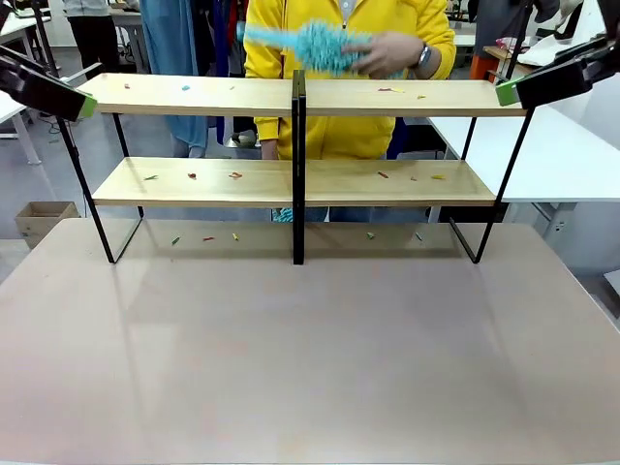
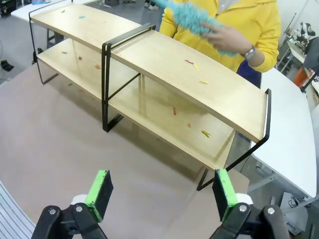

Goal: Clean the shelves.
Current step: Pick up the Duster when the human hands it over.

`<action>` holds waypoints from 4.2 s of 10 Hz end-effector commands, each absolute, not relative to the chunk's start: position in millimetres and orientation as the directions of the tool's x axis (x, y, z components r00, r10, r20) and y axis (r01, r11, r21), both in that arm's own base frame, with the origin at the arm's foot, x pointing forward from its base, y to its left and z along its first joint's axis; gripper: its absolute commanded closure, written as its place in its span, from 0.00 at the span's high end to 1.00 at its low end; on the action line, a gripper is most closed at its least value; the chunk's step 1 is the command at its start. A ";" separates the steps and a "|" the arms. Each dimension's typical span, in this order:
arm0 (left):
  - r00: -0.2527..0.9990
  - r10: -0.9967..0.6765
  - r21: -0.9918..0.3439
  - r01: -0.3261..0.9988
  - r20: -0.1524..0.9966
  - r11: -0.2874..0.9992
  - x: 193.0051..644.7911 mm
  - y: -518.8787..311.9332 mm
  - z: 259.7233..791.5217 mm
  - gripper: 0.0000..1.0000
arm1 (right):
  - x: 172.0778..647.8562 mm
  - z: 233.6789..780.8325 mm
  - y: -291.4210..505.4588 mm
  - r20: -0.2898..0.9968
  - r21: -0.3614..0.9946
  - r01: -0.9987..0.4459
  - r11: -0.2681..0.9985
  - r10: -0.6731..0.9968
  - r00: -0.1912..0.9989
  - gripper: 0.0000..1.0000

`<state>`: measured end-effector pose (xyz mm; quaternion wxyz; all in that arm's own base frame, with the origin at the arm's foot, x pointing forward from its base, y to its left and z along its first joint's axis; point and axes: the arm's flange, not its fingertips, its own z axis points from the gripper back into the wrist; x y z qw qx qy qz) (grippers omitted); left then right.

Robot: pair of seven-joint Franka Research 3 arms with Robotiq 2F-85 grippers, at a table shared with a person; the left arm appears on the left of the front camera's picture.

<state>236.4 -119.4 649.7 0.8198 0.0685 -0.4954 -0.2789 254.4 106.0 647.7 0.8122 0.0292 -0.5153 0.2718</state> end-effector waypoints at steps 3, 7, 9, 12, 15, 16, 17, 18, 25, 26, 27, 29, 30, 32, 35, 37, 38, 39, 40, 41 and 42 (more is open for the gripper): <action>0.243 -0.347 0.241 0.377 0.906 0.894 215.8 -98.2 568.4 1.00 | 255.4 627.5 98.7 0.859 -0.209 -0.467 0.859 0.390 0.332 1.00; 0.230 -0.250 0.172 0.314 0.940 0.934 224.3 -100.0 574.3 1.00 | 263.0 622.7 96.2 0.864 -0.184 -0.474 0.861 0.372 0.340 1.00; 0.235 -0.262 0.177 0.329 0.936 0.928 229.9 -105.8 574.9 1.00 | 266.0 621.5 96.5 0.864 -0.176 -0.475 0.862 0.367 0.345 1.00; 0.260 -0.288 0.189 0.346 0.922 0.919 237.2 -116.7 572.1 1.00 | 268.1 619.2 94.8 0.865 -0.168 -0.476 0.863 0.361 0.349 1.00; 0.258 -0.303 0.197 0.366 0.917 0.909 240.6 -123.7 570.4 1.00 | 270.5 617.9 92.4 0.862 -0.169 -0.475 0.863 0.363 0.354 1.00; 0.259 -0.314 0.201 0.384 0.914 0.901 242.2 -124.2 570.5 1.00 | 270.8 618.2 92.6 0.862 -0.168 -0.474 0.864 0.362 0.354 1.00; 0.263 -0.321 0.203 0.393 0.910 0.897 244.5 -124.8 571.1 1.00 | 270.7 618.6 92.8 0.863 -0.167 -0.472 0.866 0.360 0.355 1.00; 0.263 -0.314 0.193 0.400 0.912 0.896 242.8 -124.3 568.8 1.00 | 270.3 618.5 91.7 0.863 -0.169 -0.474 0.864 0.362 0.353 1.00; 0.281 -0.329 0.205 0.393 0.902 0.896 281.5 -149.1 637.1 1.00 | 283.7 636.4 108.9 0.858 -0.167 -0.415 0.894 0.339 0.385 1.00; 0.281 -0.329 0.205 0.393 0.902 0.896 281.5 -149.1 637.1 1.00 | 281.6 642.2 128.3 0.859 -0.183 -0.399 0.899 0.343 0.379 1.00; 0.281 -0.329 0.205 0.393 0.902 0.896 281.5 -149.1 637.1 1.00 | 277.8 647.5 139.9 0.869 -0.179 -0.381 0.907 0.327 0.371 1.00; 0.281 -0.329 0.205 0.393 0.902 0.896 281.5 -149.1 637.1 1.00 | 265.3 650.7 145.0 0.888 -0.098 -0.280 0.955 0.211 0.408 1.00; 0.281 -0.329 0.205 0.393 0.902 0.896 281.5 -149.1 637.1 1.00 | 255.1 651.1 144.0 0.884 -0.041 -0.244 0.969 0.149 0.443 1.00; 0.281 -0.329 0.205 0.393 0.902 0.896 281.5 -149.1 637.1 1.00 | 227.0 653.8 150.8 0.897 0.010 -0.209 0.978 0.083 0.434 1.00; 0.281 -0.329 0.205 0.393 0.902 0.896 281.5 -149.1 637.1 1.00 | 219.8 655.4 156.8 0.886 -0.030 -0.295 0.955 0.162 0.434 1.00; 0.281 -0.329 0.205 0.393 0.902 0.896 281.5 -149.1 637.1 1.00 | 223.9 652.8 160.4 0.881 -0.023 -0.334 0.942 0.177 0.438 1.00; 0.281 -0.329 0.205 0.393 0.902 0.896 281.5 -149.1 637.1 1.00 | 224.5 651.6 160.3 0.889 -0.016 -0.331 0.944 0.165 0.427 1.00; 0.281 -0.329 0.205 0.393 0.902 0.896 281.5 -149.1 637.1 1.00 | 225.0 650.4 156.4 0.907 -0.019 -0.290 0.957 0.139 0.397 1.00; 0.281 -0.329 0.205 0.393 0.902 0.896 281.5 -149.1 637.1 1.00 | 219.9 657.2 168.0 0.882 -0.021 -0.305 0.952 0.161 0.442 1.00; 0.281 -0.329 0.205 0.393 0.902 0.896 281.5 -149.1 637.1 1.00 | 219.9 657.2 168.0 0.882 -0.021 -0.305 0.952 0.161 0.442 1.00; 0.281 -0.329 0.205 0.393 0.902 0.896 281.5 -149.1 637.1 1.00 | 219.9 657.2 168.0 0.882 -0.021 -0.305 0.952 0.161 0.442 1.00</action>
